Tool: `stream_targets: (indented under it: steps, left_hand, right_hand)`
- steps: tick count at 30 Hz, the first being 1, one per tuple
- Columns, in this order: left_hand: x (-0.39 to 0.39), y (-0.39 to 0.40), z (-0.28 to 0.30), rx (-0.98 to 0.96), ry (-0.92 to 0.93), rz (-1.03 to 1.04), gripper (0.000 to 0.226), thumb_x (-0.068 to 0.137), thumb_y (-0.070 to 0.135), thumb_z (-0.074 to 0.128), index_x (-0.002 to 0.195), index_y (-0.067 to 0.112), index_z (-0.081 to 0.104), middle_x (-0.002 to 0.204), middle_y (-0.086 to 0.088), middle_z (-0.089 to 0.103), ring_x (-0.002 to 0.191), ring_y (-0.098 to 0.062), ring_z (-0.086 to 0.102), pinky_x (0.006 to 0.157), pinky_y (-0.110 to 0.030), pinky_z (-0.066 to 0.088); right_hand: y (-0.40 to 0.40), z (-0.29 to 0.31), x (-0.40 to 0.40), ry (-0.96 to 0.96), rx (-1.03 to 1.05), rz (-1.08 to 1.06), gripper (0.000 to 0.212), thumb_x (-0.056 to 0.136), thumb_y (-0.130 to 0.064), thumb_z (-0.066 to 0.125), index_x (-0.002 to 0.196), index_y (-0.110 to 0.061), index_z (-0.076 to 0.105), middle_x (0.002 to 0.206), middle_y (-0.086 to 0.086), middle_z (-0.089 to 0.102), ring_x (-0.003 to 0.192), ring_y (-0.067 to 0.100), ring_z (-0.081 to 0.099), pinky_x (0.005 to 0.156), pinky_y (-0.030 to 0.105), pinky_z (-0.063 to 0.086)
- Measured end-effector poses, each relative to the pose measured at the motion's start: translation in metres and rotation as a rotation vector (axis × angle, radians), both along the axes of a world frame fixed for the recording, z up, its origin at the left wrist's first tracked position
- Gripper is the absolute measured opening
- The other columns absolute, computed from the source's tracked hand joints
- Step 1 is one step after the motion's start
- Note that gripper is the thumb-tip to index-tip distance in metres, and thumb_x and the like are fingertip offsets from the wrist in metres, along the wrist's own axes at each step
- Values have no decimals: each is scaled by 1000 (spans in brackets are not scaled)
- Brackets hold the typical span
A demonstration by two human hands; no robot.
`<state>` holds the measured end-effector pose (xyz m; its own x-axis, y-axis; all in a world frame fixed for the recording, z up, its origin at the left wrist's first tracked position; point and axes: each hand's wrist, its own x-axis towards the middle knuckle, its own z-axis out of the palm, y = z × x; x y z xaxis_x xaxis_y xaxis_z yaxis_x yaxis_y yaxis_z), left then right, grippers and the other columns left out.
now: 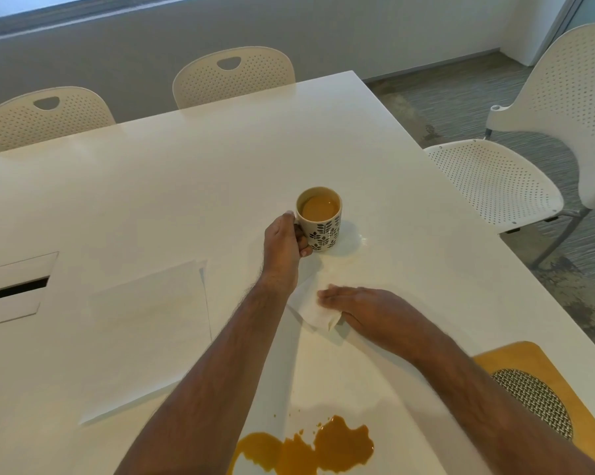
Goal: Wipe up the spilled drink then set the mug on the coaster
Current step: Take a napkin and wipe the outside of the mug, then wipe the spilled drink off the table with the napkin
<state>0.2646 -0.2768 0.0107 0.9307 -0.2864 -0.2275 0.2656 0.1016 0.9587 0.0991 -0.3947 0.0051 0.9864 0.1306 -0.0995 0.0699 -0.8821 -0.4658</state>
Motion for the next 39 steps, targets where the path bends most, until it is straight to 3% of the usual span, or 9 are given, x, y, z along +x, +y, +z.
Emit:
stream_targets:
  steps: [9,14,16,20,24,28,31,35,39]
  left_hand:
    - [1,1,-6,-17,39,14,29,107,18,39,78,21,39,63,3,33,55,-12,30,50,-27,27]
    - [0,3,-6,-25,55,8,28,106,18,38,79,22,40,66,3,33,57,-12,30,51,-28,27]
    - [0,4,-4,-16,59,1,27,105,17,38,78,21,39,67,2,32,58,-12,29,51,-28,27]
    - [2,6,-2,51,41,-26,26,104,20,38,79,23,39,67,3,32,57,-12,28,53,-28,27]
    - [3,9,-2,163,4,-27,27,108,30,38,85,19,47,70,6,44,55,-9,35,53,-26,34]
    - [6,11,-4,276,-32,-31,33,111,40,37,97,20,60,98,-2,57,70,-12,44,58,-28,41]
    - [7,16,-5,304,-50,-20,38,110,50,40,108,15,55,103,-4,54,77,-16,44,55,-27,41]
    - [3,31,-9,344,-143,17,40,111,52,37,115,15,50,106,-7,52,88,-20,49,68,-32,47]
    - [-16,59,-10,482,-402,15,25,111,45,43,112,23,52,119,0,53,99,-16,61,81,-34,52]
  right_hand:
    - [-42,10,-1,90,665,-135,49,95,-3,46,112,-38,75,102,-14,76,94,7,69,84,34,53]
    - [-60,1,11,12,843,-387,63,91,0,45,130,-47,57,118,-5,73,113,21,69,102,55,53]
    - [-63,-1,18,-56,728,-466,71,90,3,43,133,-53,50,119,-5,69,108,22,69,98,55,56]
    - [-55,0,26,-302,389,-474,66,88,10,40,124,-41,63,131,0,60,113,15,62,89,7,45]
    - [-45,-12,27,-342,112,-379,41,94,7,54,120,-17,74,153,3,47,123,22,64,93,34,58]
    - [-38,-27,23,-296,-45,-345,37,93,3,59,125,-11,70,149,1,47,103,31,73,78,38,63]
    - [-35,-30,19,-260,-104,-339,36,94,-2,56,127,-11,68,139,-2,50,92,30,71,74,35,58]
    - [-30,-24,19,-258,-209,-355,50,94,-38,37,118,-17,75,132,1,63,124,23,55,112,44,27]
    - [-30,-21,27,-235,-337,-329,38,104,-49,45,121,-27,71,132,-5,62,124,21,52,102,43,24]
